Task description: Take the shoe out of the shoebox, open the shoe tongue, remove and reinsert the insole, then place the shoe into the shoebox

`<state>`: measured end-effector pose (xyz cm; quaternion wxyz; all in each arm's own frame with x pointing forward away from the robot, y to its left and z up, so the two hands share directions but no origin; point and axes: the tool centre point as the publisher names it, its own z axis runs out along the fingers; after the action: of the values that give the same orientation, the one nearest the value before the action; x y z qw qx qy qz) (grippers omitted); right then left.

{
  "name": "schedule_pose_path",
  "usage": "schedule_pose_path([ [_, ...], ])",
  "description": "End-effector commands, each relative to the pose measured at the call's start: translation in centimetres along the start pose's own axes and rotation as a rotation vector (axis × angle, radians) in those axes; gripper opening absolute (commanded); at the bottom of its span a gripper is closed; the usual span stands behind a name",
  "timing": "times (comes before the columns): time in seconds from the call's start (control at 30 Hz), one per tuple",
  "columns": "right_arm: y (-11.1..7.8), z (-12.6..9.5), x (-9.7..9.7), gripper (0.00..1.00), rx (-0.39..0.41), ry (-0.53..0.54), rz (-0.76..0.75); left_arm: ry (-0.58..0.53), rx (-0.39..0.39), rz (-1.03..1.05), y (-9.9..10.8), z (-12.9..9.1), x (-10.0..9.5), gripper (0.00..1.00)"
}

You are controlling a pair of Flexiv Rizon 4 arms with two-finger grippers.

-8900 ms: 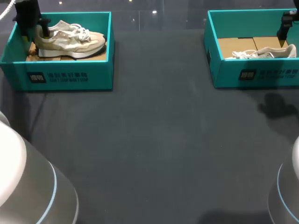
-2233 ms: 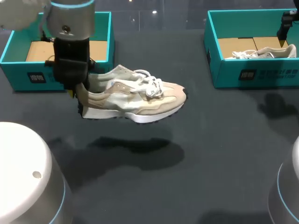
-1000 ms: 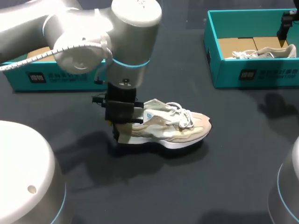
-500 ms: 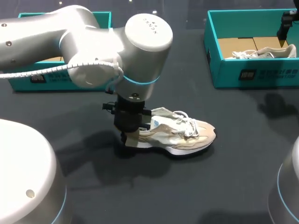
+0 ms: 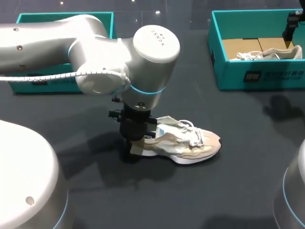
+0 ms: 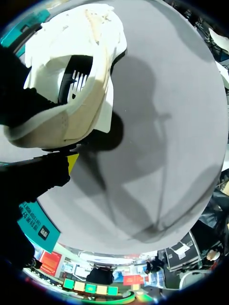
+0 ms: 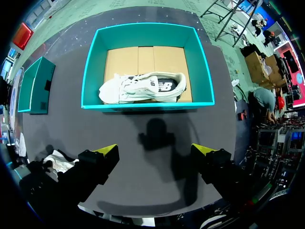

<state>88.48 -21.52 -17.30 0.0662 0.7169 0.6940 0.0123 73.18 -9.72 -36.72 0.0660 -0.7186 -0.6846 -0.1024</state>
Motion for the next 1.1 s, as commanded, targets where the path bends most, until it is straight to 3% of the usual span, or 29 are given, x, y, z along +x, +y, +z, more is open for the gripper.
schedule_pose_path([
  [0.03, 0.0, 0.0, 0.1, 1.00, 0.001, -0.001, 0.001, 0.002, -0.002, 0.002, 0.0, 0.4, -0.3, 0.00],
  [0.5, 0.0, 0.0, 0.1, 1.00, 0.001, -0.001, 0.001, 0.004, 0.006, 0.025, -0.2, 1.2, -0.5, 0.01],
  [0.73, 0.0, 0.0, 0.1, 1.00, 0.001, -0.001, 0.001, 0.009, 0.006, 0.037, -0.1, 1.5, -0.4, 0.33],
  [1.0, 0.0, 0.0, 0.1, 1.00, 0.001, -0.001, 0.001, -0.015, -0.001, 0.031, -0.1, 0.6, -0.1, 0.54],
  [1.03, 0.0, 0.0, 0.1, 1.00, 0.001, -0.001, 0.001, -0.030, -0.004, 0.028, -0.1, 0.1, 0.1, 0.75],
  [1.1, 0.0, 0.0, 0.1, 1.00, 0.001, -0.001, 0.001, -0.056, -0.013, 0.023, -0.2, -0.7, 0.3, 0.93],
])
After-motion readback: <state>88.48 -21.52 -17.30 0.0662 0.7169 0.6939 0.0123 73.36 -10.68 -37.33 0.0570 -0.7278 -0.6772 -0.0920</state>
